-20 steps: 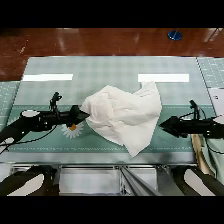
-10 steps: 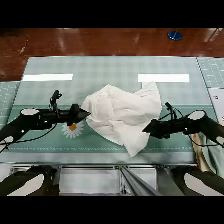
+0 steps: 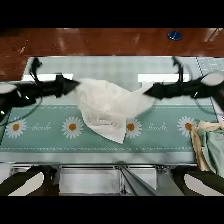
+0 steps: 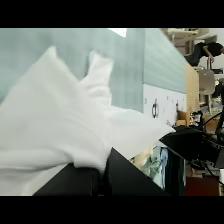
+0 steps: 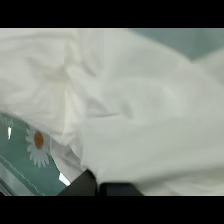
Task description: Fold the shirts.
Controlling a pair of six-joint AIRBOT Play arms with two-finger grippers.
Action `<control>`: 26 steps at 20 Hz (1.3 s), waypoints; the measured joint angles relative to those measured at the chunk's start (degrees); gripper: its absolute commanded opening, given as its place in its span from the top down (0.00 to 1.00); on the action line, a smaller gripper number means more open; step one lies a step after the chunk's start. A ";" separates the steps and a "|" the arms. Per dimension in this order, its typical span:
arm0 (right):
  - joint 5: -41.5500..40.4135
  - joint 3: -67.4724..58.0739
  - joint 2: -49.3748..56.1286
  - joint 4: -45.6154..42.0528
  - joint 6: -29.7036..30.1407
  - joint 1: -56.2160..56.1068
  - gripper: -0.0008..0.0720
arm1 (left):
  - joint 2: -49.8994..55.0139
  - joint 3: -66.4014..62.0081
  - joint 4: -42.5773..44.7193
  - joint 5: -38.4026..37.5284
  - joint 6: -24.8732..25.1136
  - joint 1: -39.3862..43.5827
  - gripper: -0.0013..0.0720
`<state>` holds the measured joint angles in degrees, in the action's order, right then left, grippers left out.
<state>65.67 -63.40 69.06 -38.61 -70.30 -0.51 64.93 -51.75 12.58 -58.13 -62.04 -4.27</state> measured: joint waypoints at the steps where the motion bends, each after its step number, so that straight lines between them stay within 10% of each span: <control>1: 1.95 -7.19 -0.09 -1.57 -1.01 0.46 0.96 | -0.59 -4.94 0.00 -0.55 -0.04 -0.98 0.95; 11: 16.37 -53.81 -11.69 -18.34 -8.17 1.49 0.96 | -13.51 -48.15 13.11 -4.24 -7.67 -13.25 0.95; 26: 29.24 -27.45 -34.49 -33.03 -15.74 1.53 0.96 | -34.10 -31.47 56.00 -21.44 -17.16 -2.95 0.95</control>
<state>94.91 -90.85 34.57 -71.64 -86.04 1.02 30.83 -83.22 68.58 -79.57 -79.20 -7.22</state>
